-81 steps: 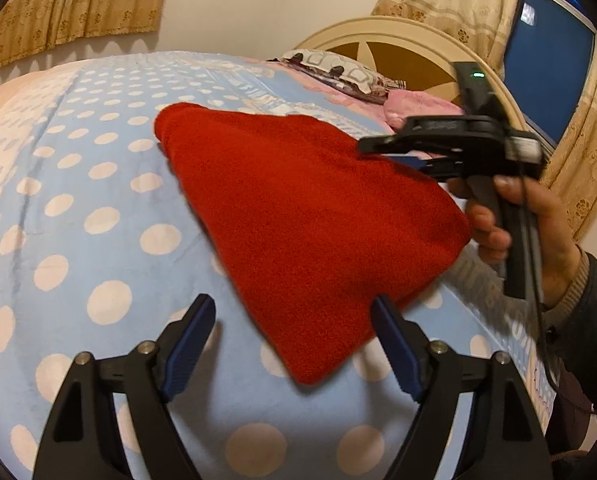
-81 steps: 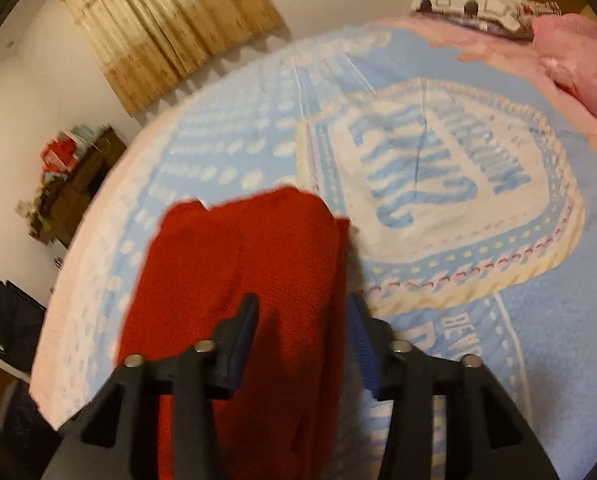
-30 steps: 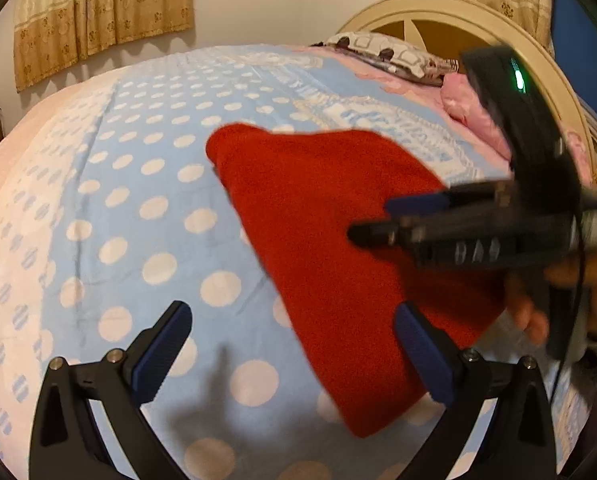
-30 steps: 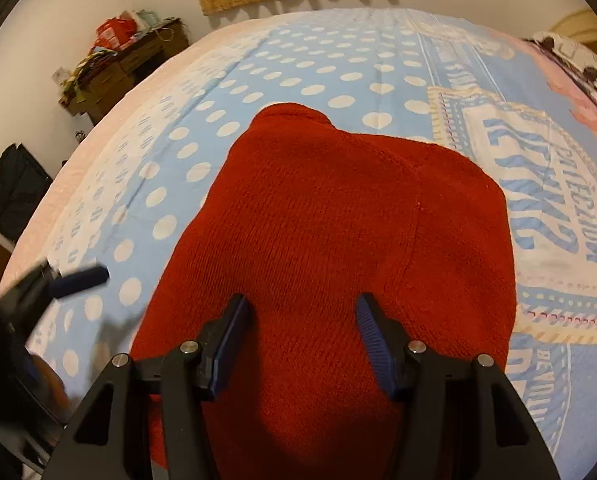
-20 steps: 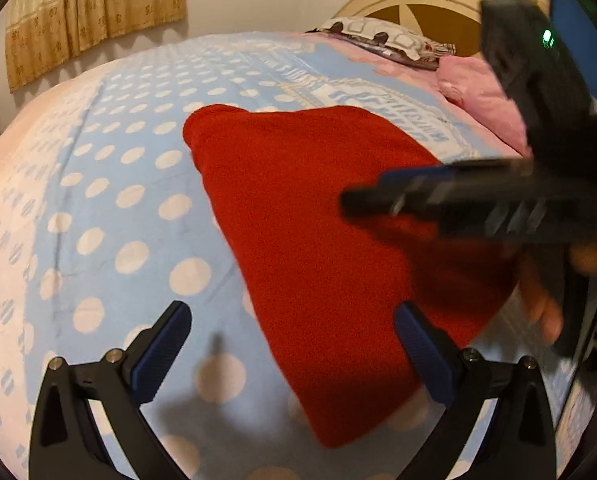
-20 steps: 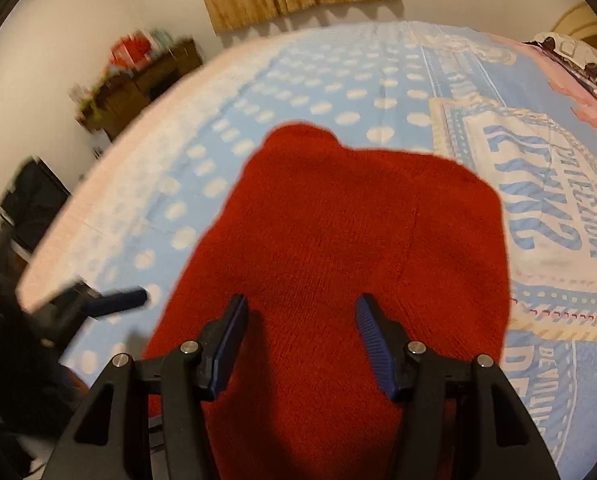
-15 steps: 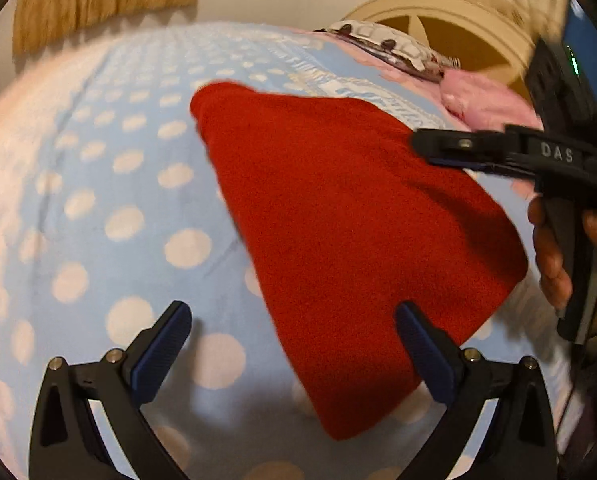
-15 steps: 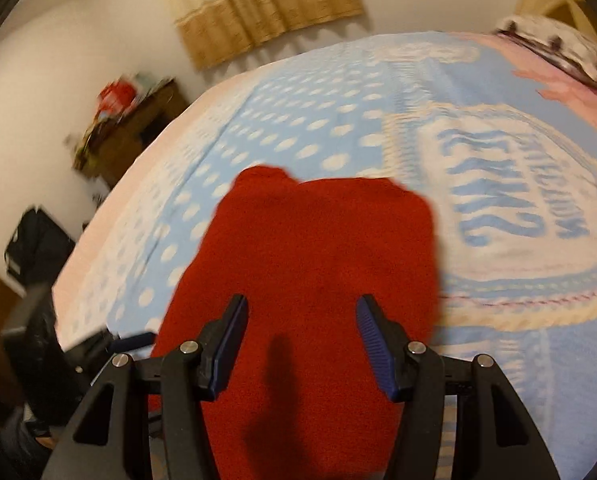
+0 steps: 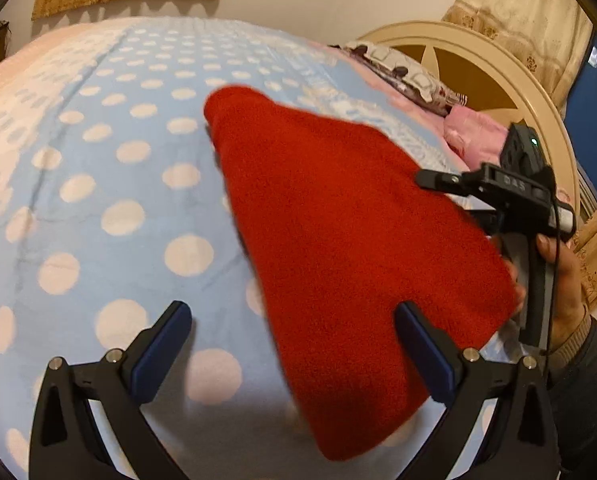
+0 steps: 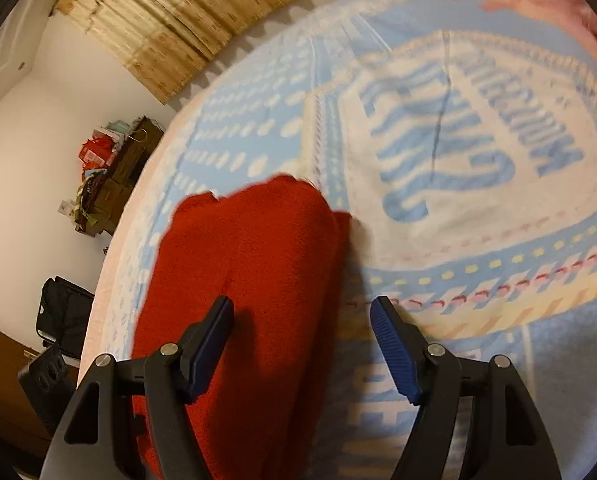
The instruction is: Fold small clothes
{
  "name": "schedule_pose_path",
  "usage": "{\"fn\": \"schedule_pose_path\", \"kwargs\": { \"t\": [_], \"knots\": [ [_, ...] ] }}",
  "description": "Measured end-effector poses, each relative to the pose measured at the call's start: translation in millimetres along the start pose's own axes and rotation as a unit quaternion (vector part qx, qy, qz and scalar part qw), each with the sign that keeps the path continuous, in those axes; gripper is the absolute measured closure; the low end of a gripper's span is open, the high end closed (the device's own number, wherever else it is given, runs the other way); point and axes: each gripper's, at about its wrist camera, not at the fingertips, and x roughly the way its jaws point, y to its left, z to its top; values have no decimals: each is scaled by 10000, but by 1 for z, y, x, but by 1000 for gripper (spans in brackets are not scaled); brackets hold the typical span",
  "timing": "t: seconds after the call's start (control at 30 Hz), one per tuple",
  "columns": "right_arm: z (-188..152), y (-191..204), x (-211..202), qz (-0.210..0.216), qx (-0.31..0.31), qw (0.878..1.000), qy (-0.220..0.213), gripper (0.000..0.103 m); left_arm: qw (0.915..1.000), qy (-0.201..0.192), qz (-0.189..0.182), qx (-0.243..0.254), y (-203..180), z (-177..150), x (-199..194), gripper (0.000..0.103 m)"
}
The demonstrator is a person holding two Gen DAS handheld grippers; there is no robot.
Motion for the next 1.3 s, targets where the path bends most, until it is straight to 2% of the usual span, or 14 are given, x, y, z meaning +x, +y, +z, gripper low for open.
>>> {"fn": "schedule_pose_path", "kwargs": {
  "t": [0.1,0.23,0.4,0.6,0.7,0.87,0.9,1.03,1.1,1.17,1.2,1.3],
  "knots": [
    [1,-4,9,154,-32,9999,-20,31,10000,10,-34,-22,2,0,0,0],
    [7,-2,19,612,-9,9981,38,31,10000,-17,46,61,-1,-4,2,0],
    [4,18,34,538,-457,9974,114,31,9999,-63,29,108,-1,-5,3,0],
    [6,7,39,939,-201,9953,126,32,9998,-129,-3,150,0,-8,3,0],
    [8,0,38,1018,-66,9947,121,39,9998,-149,-16,162,-1,-7,4,0],
    [4,9,46,1160,-313,9926,170,50,9997,-143,-104,175,-2,-6,6,0],
    [2,14,48,1126,-415,9926,174,55,9997,-138,-120,183,-3,-5,6,0],
    [3,14,52,1123,-327,9930,162,65,9995,-122,-224,204,-4,-3,8,0],
    [2,14,51,1144,-322,9928,129,67,9992,-112,-298,261,-7,-2,7,6],
    [0,19,47,1157,-387,9925,13,69,9979,-71,-553,319,-10,-3,6,30],
    [-2,21,44,1193,-404,9920,-38,69,9979,-77,-575,299,-11,-3,5,30],
    [-5,30,36,1347,-515,9894,-178,69,9978,-110,-566,318,-13,-4,1,41]
  ]
}}
